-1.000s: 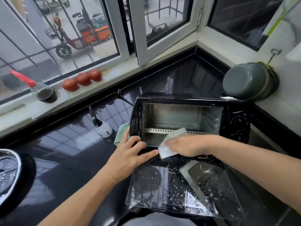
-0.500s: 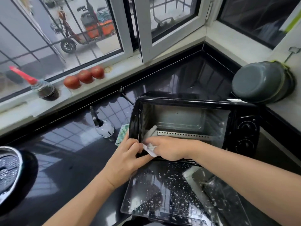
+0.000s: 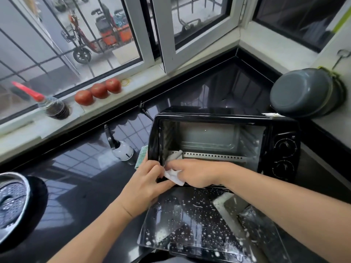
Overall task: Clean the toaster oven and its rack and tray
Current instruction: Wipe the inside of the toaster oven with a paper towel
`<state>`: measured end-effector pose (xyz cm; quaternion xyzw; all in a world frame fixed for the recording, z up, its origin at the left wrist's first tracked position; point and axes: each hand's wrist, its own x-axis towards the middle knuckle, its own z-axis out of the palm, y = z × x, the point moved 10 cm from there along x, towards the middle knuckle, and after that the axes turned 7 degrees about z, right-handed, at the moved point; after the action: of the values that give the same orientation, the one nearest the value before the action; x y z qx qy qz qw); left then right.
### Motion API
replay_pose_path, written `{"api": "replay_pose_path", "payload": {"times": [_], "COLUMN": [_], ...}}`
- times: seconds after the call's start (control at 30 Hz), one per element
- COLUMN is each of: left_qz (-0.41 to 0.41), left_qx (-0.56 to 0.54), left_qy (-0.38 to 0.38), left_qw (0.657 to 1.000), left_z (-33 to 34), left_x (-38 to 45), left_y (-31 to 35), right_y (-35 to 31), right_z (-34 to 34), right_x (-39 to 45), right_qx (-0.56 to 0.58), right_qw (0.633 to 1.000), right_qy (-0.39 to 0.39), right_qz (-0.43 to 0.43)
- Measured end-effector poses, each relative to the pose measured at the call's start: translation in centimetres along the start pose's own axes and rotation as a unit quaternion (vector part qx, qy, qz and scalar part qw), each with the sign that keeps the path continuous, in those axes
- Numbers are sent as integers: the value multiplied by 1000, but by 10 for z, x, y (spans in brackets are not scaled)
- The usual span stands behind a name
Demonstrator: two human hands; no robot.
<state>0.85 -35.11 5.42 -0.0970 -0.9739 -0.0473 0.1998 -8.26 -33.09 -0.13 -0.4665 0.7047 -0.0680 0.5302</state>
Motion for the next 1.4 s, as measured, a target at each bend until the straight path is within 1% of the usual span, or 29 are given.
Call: {"api": "replay_pose_path", "payload": {"times": [0.07, 0.17, 0.23, 0.4, 0.5, 0.57, 0.63, 0.7, 0.73, 0.77, 0.8, 0.83, 0.87, 0.9, 0.93, 0.97, 1.0, 1.03, 1.07, 1.13, 1.23, 1.3, 1.33, 1.4], "left_qz": [0, 2, -1, -24, -21, -21, -26, -36, -38, -37, -34, -35, -38, -43, -47, -52, -52, -51, -50, -49, -55, -61, -53, -51], "left_qx": [0, 22, 30, 51, 52, 42, 42, 43, 43, 43, 45, 46, 43, 39, 35, 30, 29, 27, 26, 20, 16, 14, 21, 7], "left_qy": [-5, -10, -5, 39, 52, 49, 45, 43, 43, 42, 41, 39, 39, 41, 40, 31, 22, 12, 5, -8, 1, -3, 8, 10], "left_qw": [1000, 1000, 1000, 998, 997, 998, 998, 997, 997, 998, 998, 998, 998, 997, 997, 998, 998, 998, 998, 999, 998, 998, 998, 999], "left_z": [1, 0, -1, -7, -4, -1, 0, 0, -1, -2, -3, -2, -1, -1, 0, 2, 4, 6, 7, 8, 4, 3, 0, -3], "left_x": [-2, -3, -2, -2, -6, -10, -12, -13, -12, -10, -9, -8, -8, -8, -8, -8, -9, -10, -10, -9, -4, -1, 0, -1], "left_y": [0, -5, -5, -2, -2, -4, -6, -8, -8, -8, -9, -10, -11, -13, -15, -16, -16, -16, -16, -18, -20, -19, -19, -22], "right_y": [-3, 0, 2, -12, -15, -9, -2, 4, 5, 5, 6, 7, 11, 21, 28, 33, 36, 32, 24, 11, -1, -5, -6, -7], "right_z": [-7, -8, -8, -5, -6, -5, 2, 6, 4, -2, -11, -23, -34, -45, -53, -56, -56, -54, -48, -33, -19, -22, -28, -47], "right_x": [1, 12, 13, -8, -4, 11, 26, 36, 36, 34, 32, 25, 20, 18, 16, 19, 26, 36, 43, 44, 31, 28, 28, 23], "right_qx": [-7, -32, -26, -22, -11, -35, -94, -144, -152, -137, -79, 5, 117, 255, 378, 457, 498, 511, 503, 434, 326, 318, 337, 400], "right_qw": [1000, 999, 999, 998, 996, 995, 992, 987, 986, 987, 991, 988, 971, 931, 876, 830, 806, 807, 826, 876, 930, 937, 928, 888], "right_qy": [22, 34, 40, 20, 46, 61, 63, 66, 68, 80, 109, 153, 203, 254, 291, 309, 305, 276, 236, 195, 164, 145, 157, 225], "right_qz": [-2, 21, 25, -61, -79, -73, -59, -29, -13, 1, 12, 22, 39, 55, 72, 86, 100, 106, 96, 76, 40, 12, -1, -26]}}
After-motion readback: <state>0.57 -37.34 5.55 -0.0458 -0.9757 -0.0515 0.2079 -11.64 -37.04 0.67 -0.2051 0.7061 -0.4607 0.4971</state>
